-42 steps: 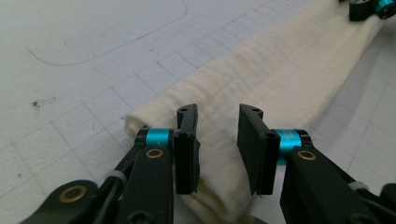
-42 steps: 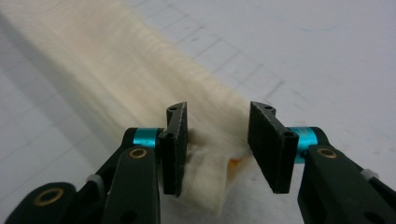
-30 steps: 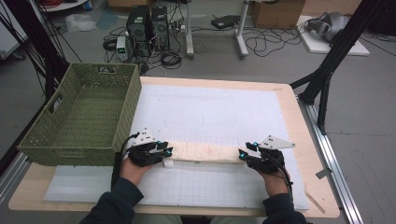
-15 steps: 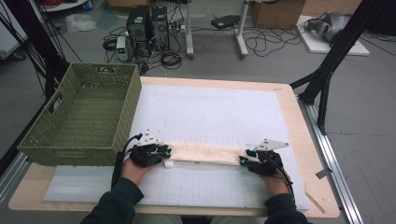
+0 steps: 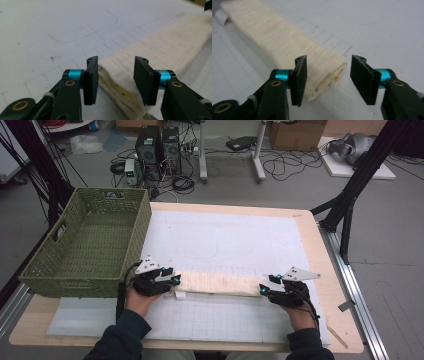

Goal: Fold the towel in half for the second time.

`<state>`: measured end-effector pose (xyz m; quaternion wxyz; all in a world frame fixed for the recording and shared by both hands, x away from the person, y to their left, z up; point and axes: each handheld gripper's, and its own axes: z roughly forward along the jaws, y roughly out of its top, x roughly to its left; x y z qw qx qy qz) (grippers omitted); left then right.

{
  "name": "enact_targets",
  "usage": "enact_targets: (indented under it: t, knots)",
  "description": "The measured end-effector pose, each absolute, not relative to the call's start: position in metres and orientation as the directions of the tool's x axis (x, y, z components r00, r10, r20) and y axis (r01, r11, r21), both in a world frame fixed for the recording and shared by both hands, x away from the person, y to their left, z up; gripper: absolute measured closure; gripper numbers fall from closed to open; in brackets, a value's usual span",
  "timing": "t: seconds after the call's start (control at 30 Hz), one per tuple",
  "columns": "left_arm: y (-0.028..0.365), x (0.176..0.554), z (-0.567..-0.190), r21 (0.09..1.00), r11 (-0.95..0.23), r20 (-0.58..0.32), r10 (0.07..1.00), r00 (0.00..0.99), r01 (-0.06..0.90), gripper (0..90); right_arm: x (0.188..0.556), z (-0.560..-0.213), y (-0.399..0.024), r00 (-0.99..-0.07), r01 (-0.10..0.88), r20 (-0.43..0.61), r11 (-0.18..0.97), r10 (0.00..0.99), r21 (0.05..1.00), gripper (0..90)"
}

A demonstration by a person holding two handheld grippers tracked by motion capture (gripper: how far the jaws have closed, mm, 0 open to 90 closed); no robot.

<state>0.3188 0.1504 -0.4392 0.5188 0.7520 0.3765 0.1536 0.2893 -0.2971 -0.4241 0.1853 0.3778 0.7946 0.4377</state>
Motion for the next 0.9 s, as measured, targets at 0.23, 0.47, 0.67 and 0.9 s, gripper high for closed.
enact_targets:
  t: [0.23, 0.47, 0.67, 0.9]
  knots:
    - [0.158, 0.318, -0.430, 0.936, -0.080, -0.177, 0.735, 0.654, 0.343, 31.6, 0.284, -0.414, -0.312, -0.591, 0.413, 0.043, 0.256, 0.806, 0.874, 25.9]
    - [0.157, 0.316, -0.427, 0.937, -0.069, -0.185, 0.733, 0.654, 0.342, 17.8, 0.283, -0.412, -0.322, -0.549, 0.409, 0.024, 0.244, 0.835, 0.879, 14.0]
    - [0.156, 0.315, -0.427, 0.936, -0.083, -0.184, 0.715, 0.674, 0.343, 17.9, 0.283, -0.411, -0.323, -0.541, 0.434, 0.034, 0.244, 0.841, 0.867, 11.9]
    - [0.154, 0.314, -0.427, 0.937, -0.090, -0.175, 0.715, 0.677, 0.337, 18.8, 0.274, -0.408, -0.319, -0.568, 0.430, 0.021, 0.275, 0.823, 0.860, 11.7]
